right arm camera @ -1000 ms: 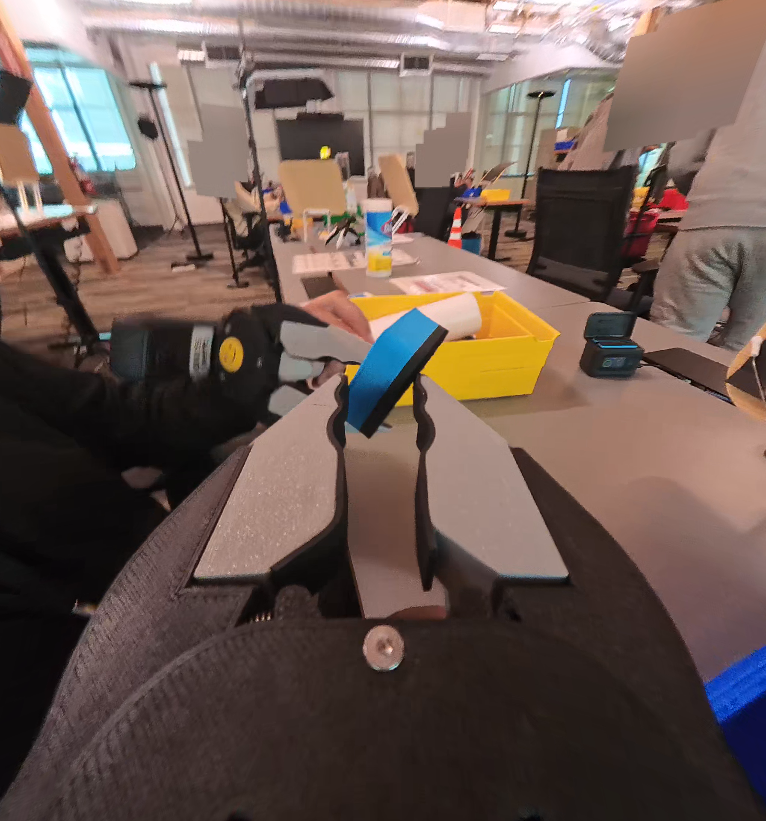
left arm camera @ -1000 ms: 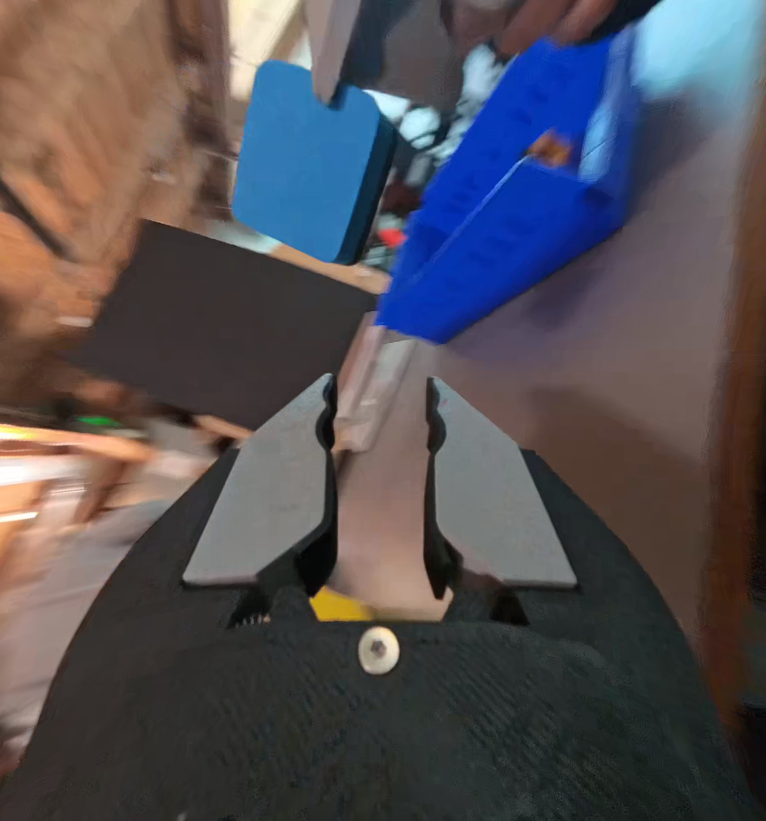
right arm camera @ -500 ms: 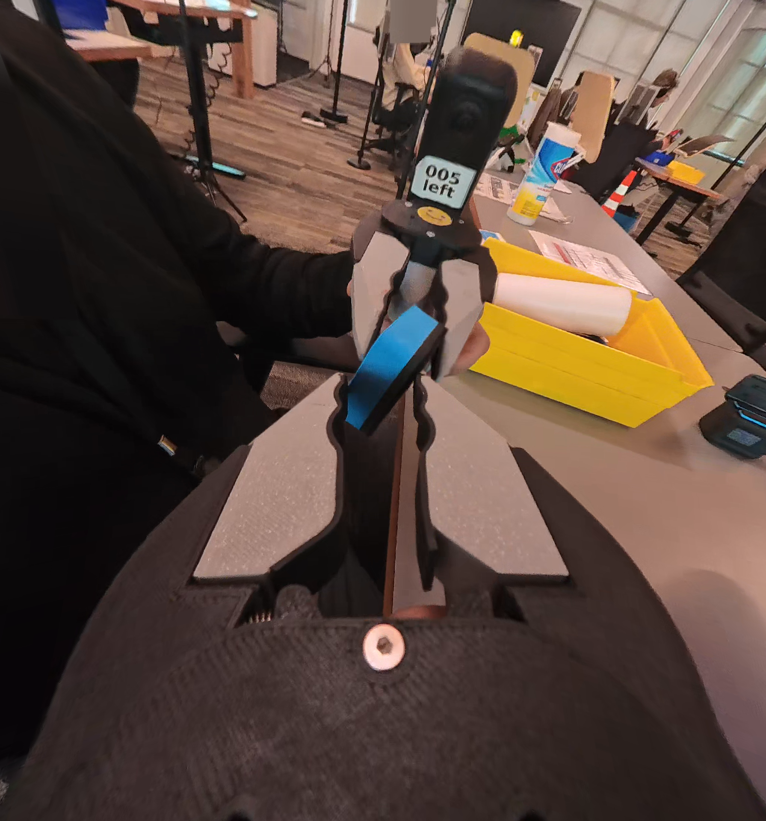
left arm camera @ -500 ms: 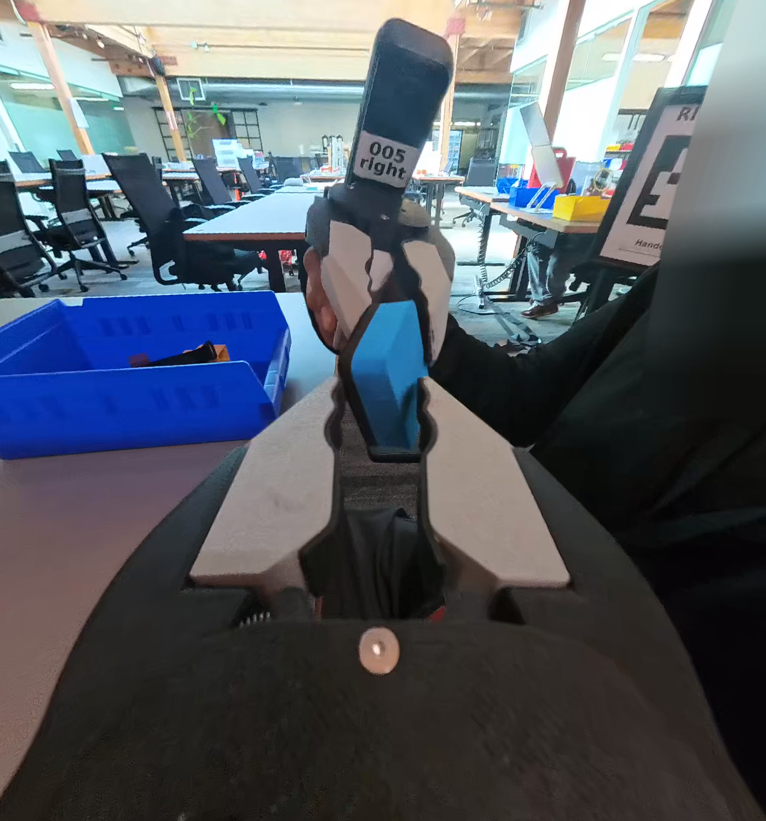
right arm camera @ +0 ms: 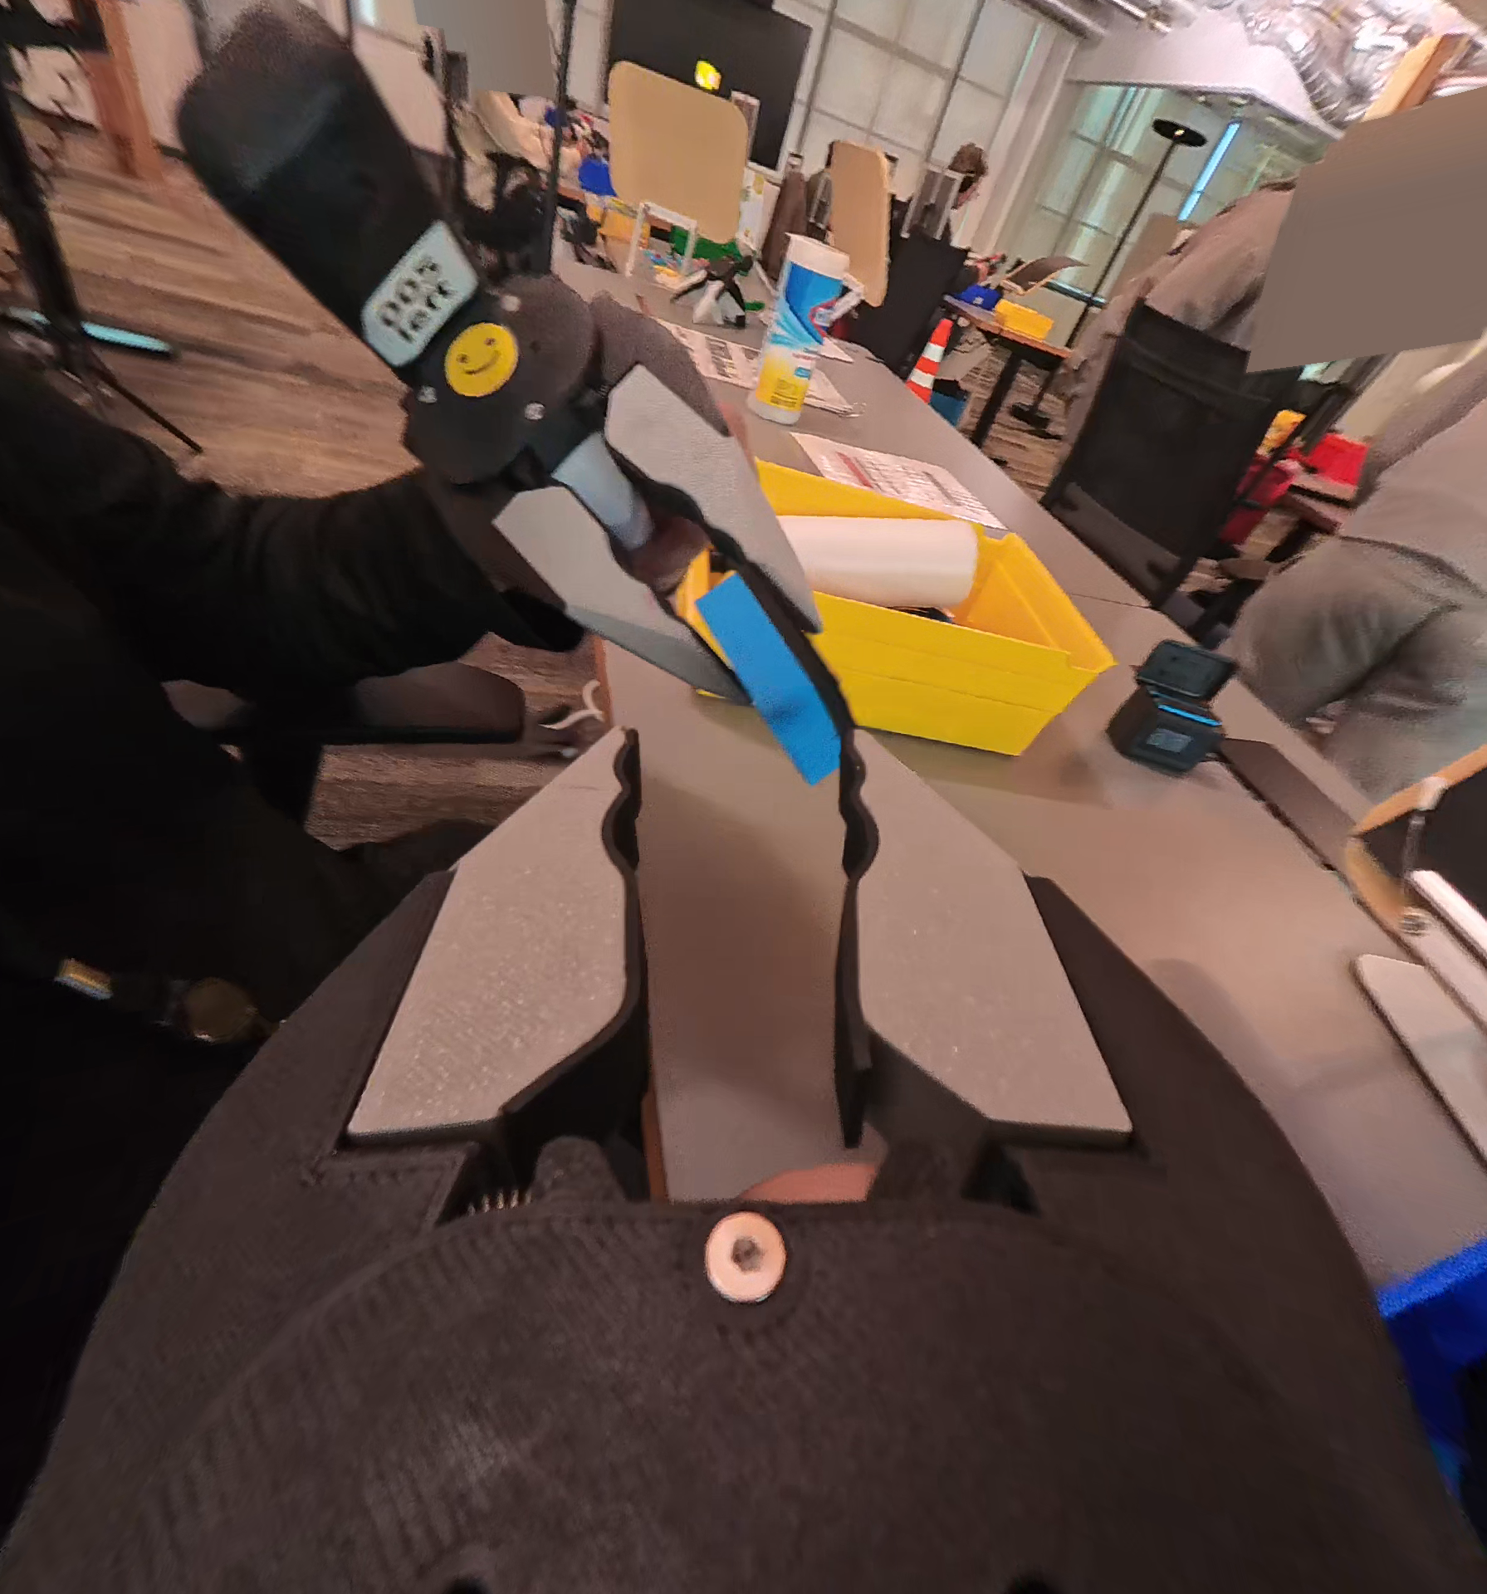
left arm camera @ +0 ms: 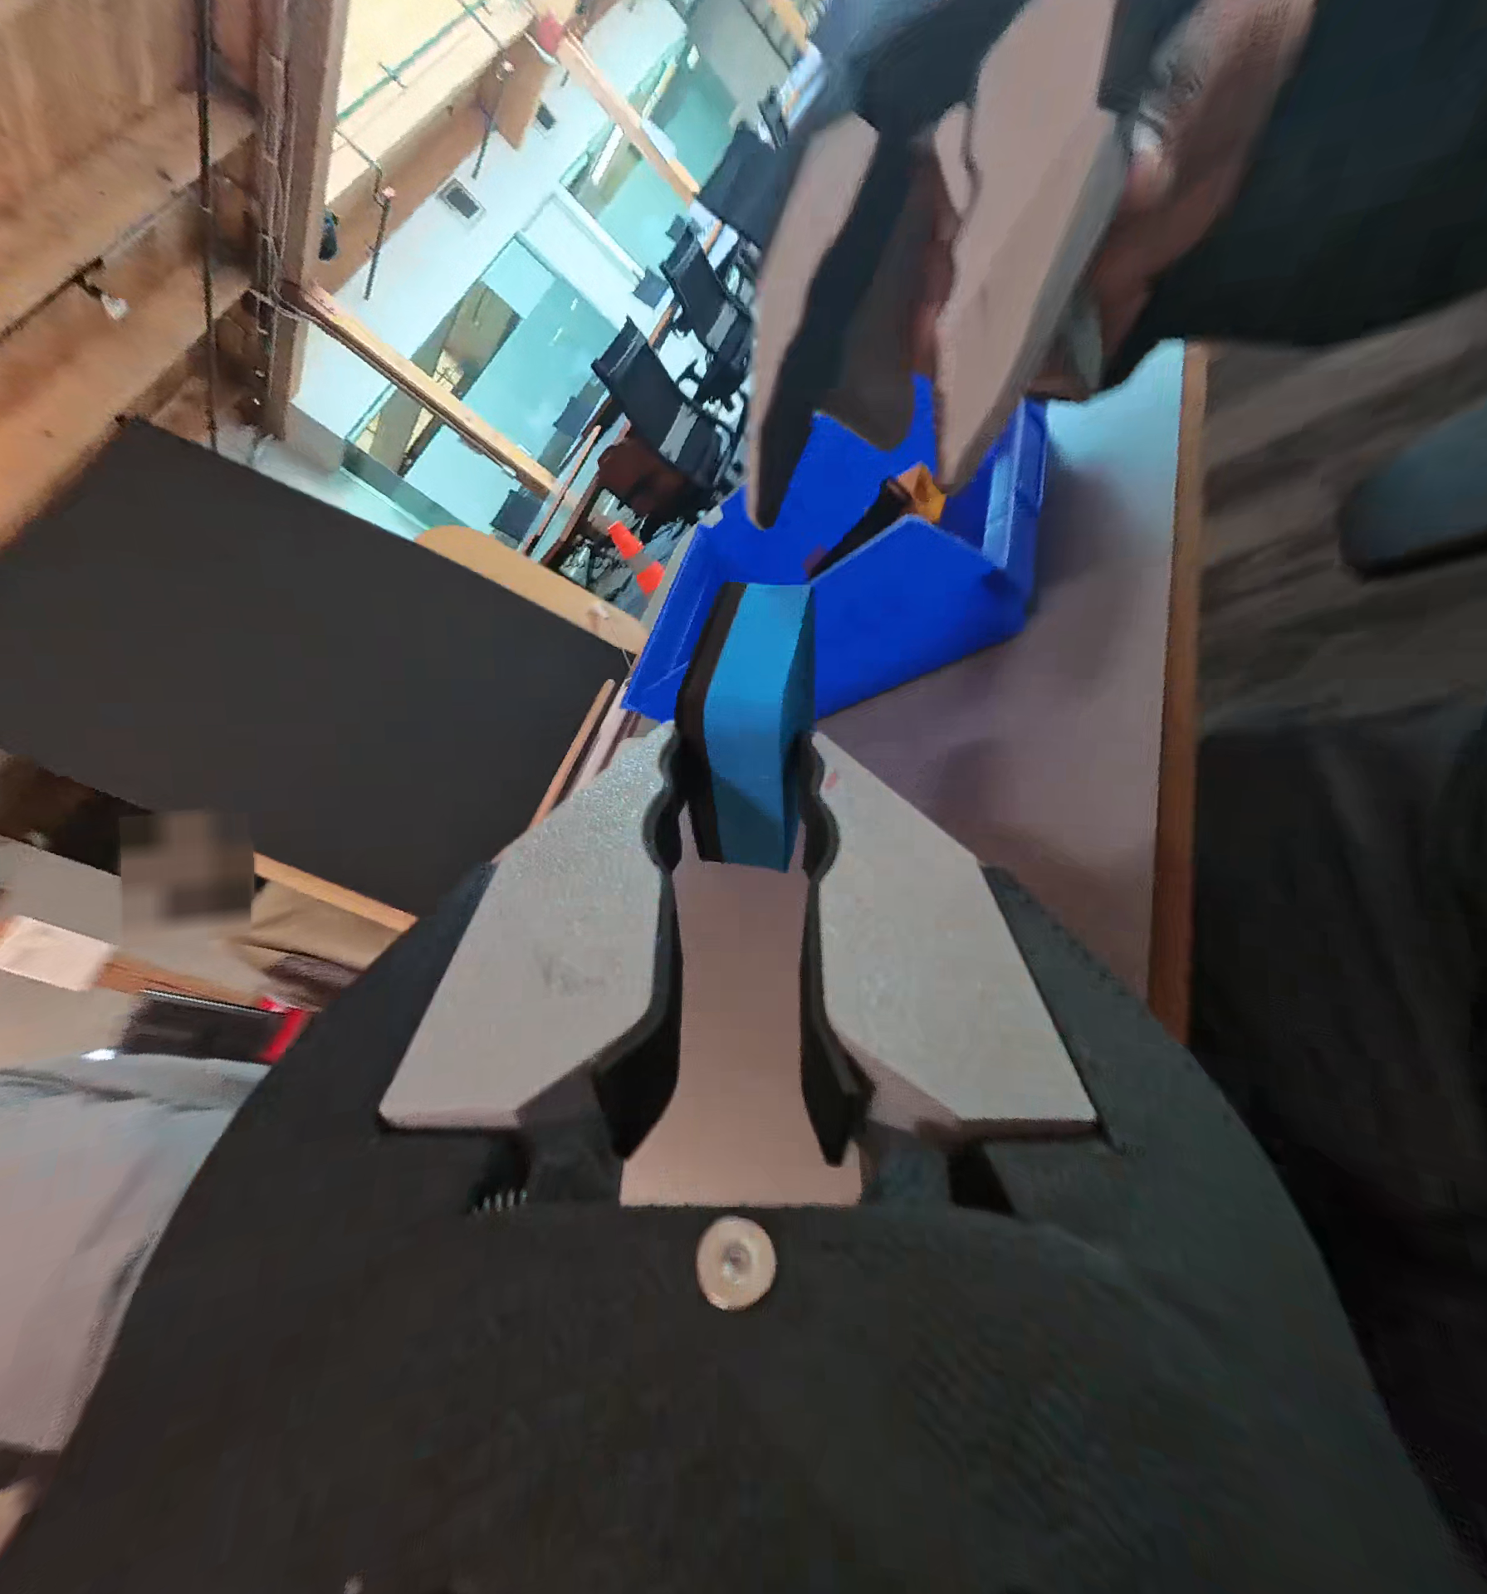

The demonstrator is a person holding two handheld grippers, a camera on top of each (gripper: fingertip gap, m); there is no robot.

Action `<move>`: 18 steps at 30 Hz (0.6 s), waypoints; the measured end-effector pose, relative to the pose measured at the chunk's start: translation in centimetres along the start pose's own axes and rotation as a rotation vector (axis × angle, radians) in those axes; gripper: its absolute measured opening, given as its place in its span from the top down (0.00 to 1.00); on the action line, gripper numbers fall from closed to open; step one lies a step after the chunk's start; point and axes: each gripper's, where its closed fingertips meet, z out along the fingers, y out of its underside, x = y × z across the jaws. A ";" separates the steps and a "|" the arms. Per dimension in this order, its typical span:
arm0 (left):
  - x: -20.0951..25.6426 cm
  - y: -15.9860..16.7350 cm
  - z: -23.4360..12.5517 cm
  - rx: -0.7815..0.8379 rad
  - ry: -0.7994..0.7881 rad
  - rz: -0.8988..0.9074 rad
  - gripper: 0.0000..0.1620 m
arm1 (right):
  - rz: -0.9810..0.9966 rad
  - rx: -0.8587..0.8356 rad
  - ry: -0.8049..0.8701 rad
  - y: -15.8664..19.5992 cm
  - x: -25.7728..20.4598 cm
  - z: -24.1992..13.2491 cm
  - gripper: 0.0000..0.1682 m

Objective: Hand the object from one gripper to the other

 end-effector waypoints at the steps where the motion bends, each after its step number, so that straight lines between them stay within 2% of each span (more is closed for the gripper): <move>1: 0.5 0.1 0.0 -0.019 0.007 0.058 0.86 | -0.031 -0.012 0.027 0.1 0.2 0.2 0.74; 4: 1.1 0.6 0.1 -0.072 -0.003 0.171 0.86 | -0.137 -0.045 0.073 0.3 -0.1 0.8 0.75; 10: 3.0 0.6 0.8 -0.082 0.033 0.263 0.86 | -0.352 -0.207 0.132 2.9 -0.5 2.4 0.79; 12: 3.4 0.8 1.0 -0.093 0.051 0.250 0.86 | -0.392 -0.240 0.150 3.3 -0.3 2.8 0.82; 13: 3.4 1.0 1.1 -0.098 0.054 0.238 0.86 | -0.409 -0.256 0.140 3.6 -0.4 2.9 0.88; 18: 2.4 0.4 1.2 -0.023 0.040 0.063 0.86 | -0.449 -0.217 0.160 2.9 0.2 2.7 0.88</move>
